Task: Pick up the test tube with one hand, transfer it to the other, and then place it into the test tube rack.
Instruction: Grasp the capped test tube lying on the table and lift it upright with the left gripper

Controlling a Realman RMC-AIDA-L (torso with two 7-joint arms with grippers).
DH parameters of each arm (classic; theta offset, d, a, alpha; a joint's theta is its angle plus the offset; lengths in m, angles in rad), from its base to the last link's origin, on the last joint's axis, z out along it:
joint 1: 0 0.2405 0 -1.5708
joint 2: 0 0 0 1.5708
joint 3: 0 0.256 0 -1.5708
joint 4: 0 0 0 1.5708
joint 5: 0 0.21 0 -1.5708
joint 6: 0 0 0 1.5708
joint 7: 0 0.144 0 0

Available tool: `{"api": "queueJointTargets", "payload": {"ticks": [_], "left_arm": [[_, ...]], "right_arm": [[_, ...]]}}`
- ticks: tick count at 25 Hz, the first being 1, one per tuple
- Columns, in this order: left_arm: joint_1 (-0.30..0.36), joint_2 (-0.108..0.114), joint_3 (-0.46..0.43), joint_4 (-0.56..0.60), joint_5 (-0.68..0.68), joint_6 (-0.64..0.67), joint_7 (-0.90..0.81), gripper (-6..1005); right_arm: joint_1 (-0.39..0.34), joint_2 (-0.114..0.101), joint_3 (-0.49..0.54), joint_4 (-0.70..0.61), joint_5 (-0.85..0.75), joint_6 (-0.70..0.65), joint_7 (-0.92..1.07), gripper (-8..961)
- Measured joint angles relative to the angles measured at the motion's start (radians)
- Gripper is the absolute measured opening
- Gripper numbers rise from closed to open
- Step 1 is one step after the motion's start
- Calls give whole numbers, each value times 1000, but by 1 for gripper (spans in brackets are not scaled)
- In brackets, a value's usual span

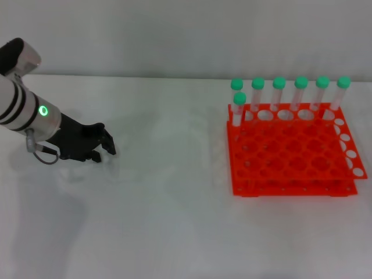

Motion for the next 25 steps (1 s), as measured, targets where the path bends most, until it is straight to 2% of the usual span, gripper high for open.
{"api": "queueJointTargets", "payload": {"ticks": [2,4,10,25], "left_arm": [[-5,-3,0,10,12,0,-7,478],[-10,-5,0,18,27,1,-16,373],[-27,-11,-1,22,106,7,-80,374],[-33,-8,-2,23,125,17,-103,370]], "right_arm": [[0,0,-1,0,0,0,0,854],[0,1,-1,0,1,0,0,854],[1,2,-2,0,1,-2,4,855],[1,3,-1,2,1,-5,6,854]]}}
